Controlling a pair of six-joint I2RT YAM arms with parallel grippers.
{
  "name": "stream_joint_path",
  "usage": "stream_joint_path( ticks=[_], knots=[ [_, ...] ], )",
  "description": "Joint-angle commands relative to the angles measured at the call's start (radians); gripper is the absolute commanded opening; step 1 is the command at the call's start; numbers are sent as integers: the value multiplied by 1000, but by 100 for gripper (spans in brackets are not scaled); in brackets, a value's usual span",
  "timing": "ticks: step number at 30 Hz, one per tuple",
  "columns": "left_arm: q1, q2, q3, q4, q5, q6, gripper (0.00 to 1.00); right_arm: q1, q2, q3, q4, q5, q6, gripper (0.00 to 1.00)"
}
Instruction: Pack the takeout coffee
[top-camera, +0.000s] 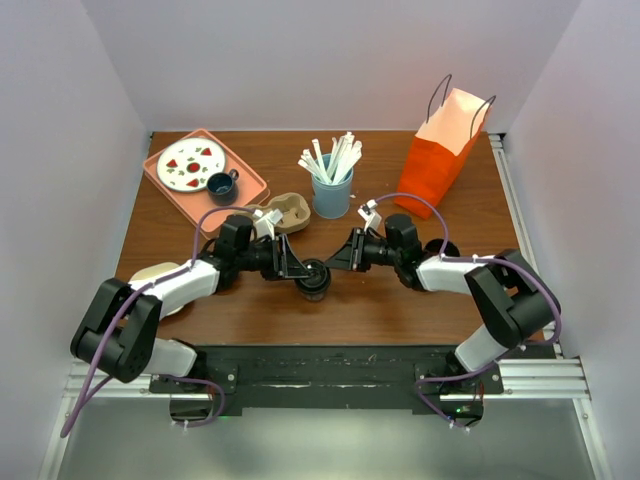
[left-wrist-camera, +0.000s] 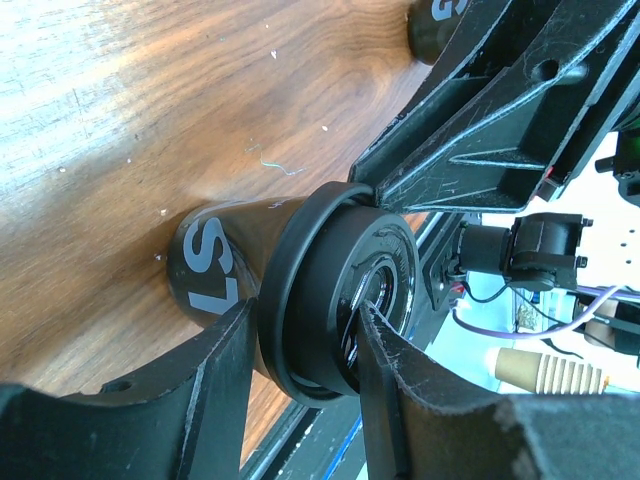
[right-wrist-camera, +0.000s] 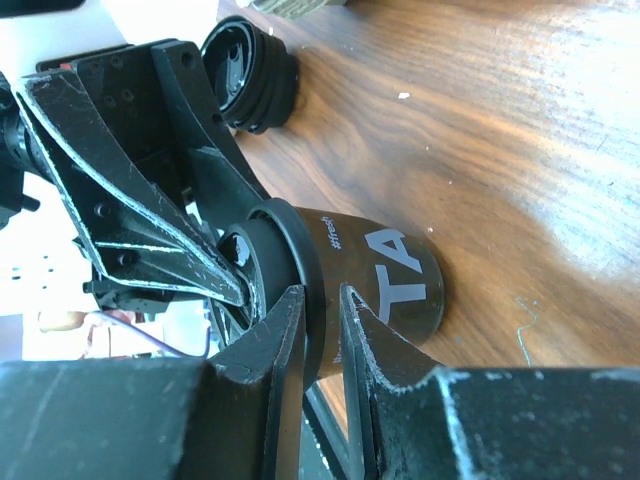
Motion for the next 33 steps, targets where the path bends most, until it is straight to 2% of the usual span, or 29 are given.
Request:
stream_joint_path(
  ticks=[1, 4, 8, 11, 18, 21, 26, 33],
  knots=[
    [-43, 88, -58, -185, -193, 88, 41, 26, 133, -80, -208, 161, -70, 21],
    [-45, 87, -55, -187, -191, 87, 41, 25, 57, -33, -236, 124, -73, 25],
    [-45, 82, -54, -182, -183, 91, 41, 23, -56, 130, -407, 118, -107, 33],
    [-46, 80, -47, -187, -174, 100, 41, 23, -94, 225, -486, 85, -133, 45],
    [-46, 90, 12, -214, -180, 145, 41, 23, -90, 235, -514, -13, -185, 63],
    [-46, 99, 37, -230, -183, 160, 41, 22, -83, 230, -513, -43, -199, 65],
    [-46, 116, 55, -239, -179, 176, 41, 22, -68, 225, -535, -56, -239, 63],
    [-46, 142, 75, -227, -162, 180, 41, 23, 16, 207, -443, -65, -203, 57]
  ],
)
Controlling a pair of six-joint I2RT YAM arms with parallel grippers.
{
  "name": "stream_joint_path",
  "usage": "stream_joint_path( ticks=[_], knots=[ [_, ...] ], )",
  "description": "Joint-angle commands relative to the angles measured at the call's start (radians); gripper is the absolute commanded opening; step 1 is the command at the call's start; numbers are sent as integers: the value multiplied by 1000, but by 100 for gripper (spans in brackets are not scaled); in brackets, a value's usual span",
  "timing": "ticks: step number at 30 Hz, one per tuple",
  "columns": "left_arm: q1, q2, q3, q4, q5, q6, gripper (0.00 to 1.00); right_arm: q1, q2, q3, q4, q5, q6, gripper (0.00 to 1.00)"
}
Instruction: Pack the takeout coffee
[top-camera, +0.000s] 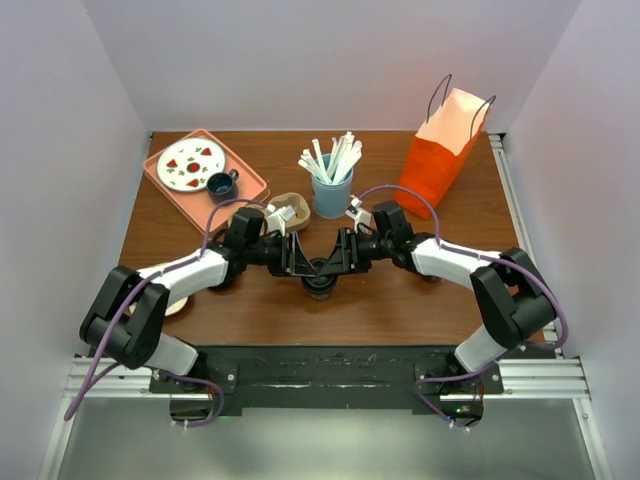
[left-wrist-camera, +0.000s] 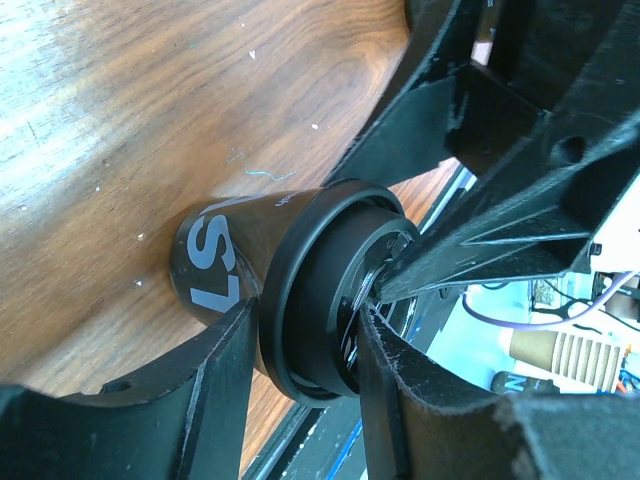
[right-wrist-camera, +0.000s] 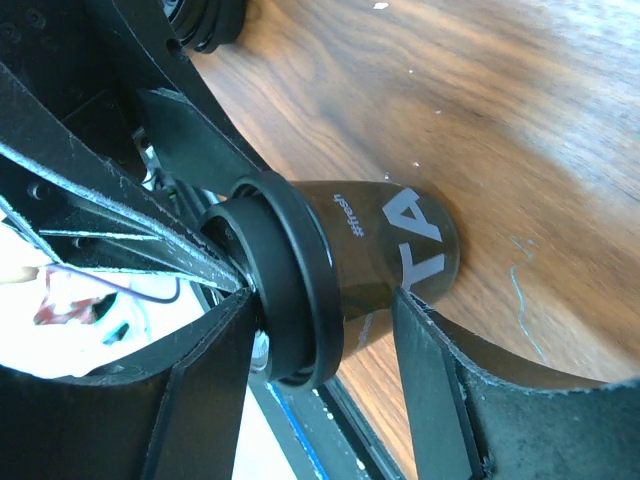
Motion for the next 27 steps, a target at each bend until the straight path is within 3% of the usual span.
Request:
stream_joint_path(
  ticks=[1, 8, 17, 27],
  knots=[
    [-6, 77, -31, -150, -165, 112, 41, 5, 57, -6, 63, -19, 3, 56],
    [-6, 85, -1, -177, -173, 131, 45, 3, 40, -72, 91, 16, 34, 42],
    [-3, 88, 215, -269, -150, 131, 62, 7, 22, -109, 40, 46, 12, 39],
    [0, 83, 300, -314, -70, 131, 66, 13, 13, -83, 11, 92, 28, 36]
  ],
)
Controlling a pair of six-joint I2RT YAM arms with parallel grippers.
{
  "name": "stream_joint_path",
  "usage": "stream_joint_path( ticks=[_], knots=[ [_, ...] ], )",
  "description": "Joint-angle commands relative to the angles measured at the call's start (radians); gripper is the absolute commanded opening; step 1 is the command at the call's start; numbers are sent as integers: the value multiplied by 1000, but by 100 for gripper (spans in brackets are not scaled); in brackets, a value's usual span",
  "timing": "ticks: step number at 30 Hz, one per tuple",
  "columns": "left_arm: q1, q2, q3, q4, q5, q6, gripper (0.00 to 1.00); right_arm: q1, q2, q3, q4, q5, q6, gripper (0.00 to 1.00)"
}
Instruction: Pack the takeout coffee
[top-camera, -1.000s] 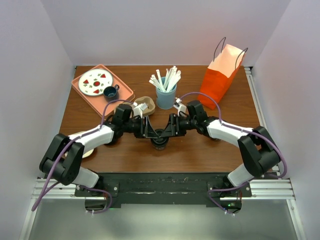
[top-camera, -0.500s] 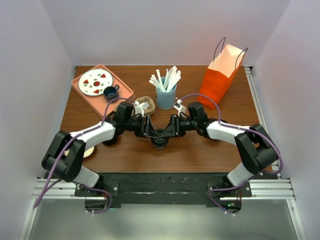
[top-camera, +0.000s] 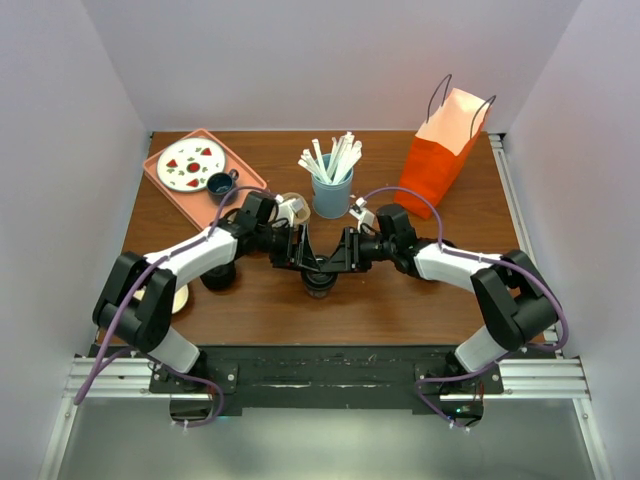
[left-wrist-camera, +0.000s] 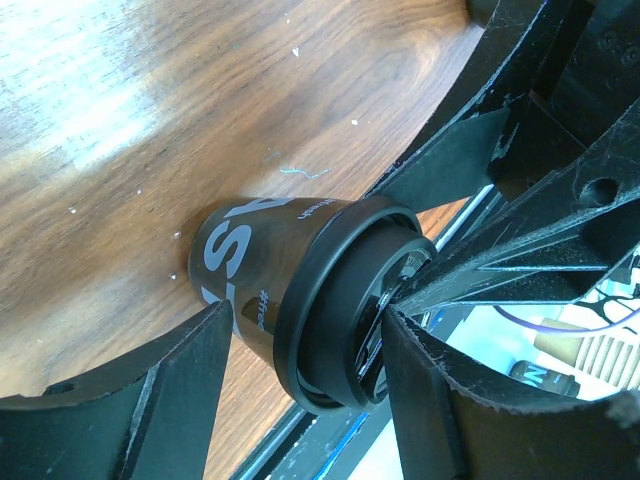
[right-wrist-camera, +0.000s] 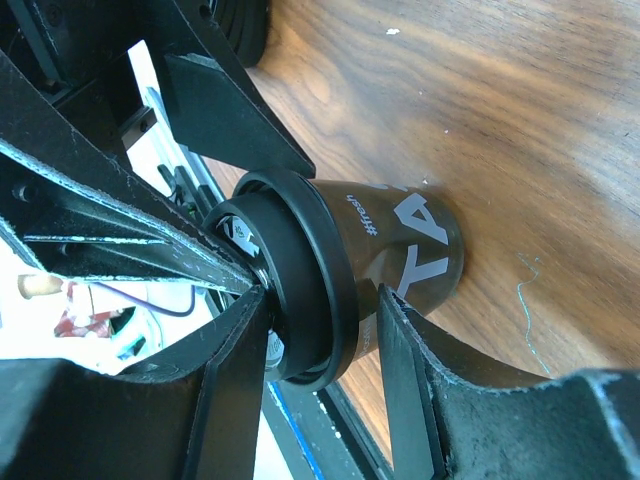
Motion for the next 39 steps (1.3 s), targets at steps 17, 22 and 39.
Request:
stream_joint_path(
  ticks=[17, 22, 39],
  knots=[
    [54, -138, 36, -87, -58, 80, 56, 31, 12, 11, -225, 158, -35, 34],
    [62, -179, -11, -78, -68, 57, 51, 33, 10, 19, -235, 163, -38, 33],
    [62, -150, -165, 66, -52, 14, 47, 34, 23, 23, -254, 163, -45, 32]
  ],
)
